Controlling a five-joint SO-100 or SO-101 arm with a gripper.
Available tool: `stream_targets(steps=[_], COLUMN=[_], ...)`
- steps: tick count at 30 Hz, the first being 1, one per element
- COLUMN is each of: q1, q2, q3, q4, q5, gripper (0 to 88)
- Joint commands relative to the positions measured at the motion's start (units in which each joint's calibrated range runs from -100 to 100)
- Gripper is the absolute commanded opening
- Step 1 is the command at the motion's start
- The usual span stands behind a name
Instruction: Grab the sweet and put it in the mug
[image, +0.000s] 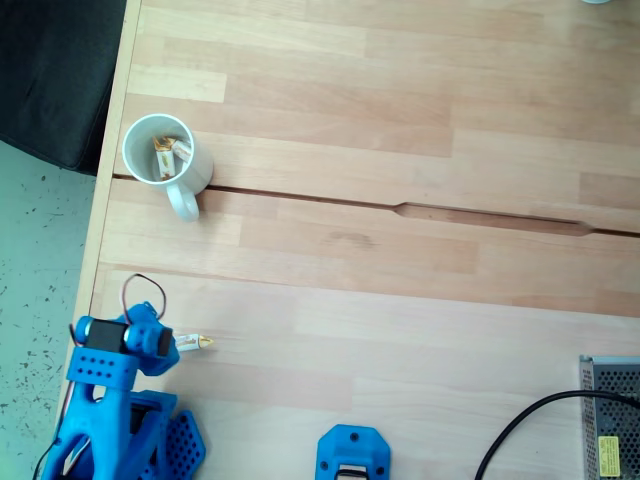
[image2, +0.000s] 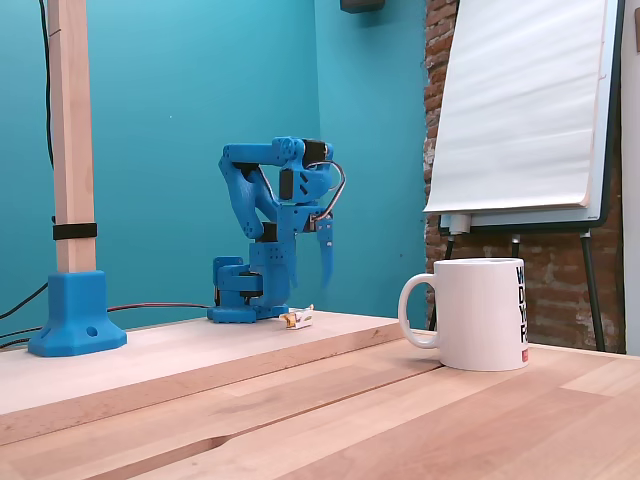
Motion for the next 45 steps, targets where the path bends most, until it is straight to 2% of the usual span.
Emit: stream_targets(steps=[1, 5, 11, 19, 22, 41, 45], q1=[2.2, 3.8, 6.5, 9.4, 9.3, 8.9, 8.9], q2=[0.2, 0.2, 0.2, 0.2, 0.2, 0.2, 0.2], q3=[1.3, 2.7, 4.2, 11.8, 13.4, 17.5, 17.7], q4=[-0.4, -0.4, -1.6, -16.5, -18.7, -19.8, -19.8], q5=[0.5, 3.0, 3.9, 3.9, 3.9, 4.3, 4.3], gripper=[21.1, 21.8, 21.9, 21.3, 21.2, 20.8, 14.1])
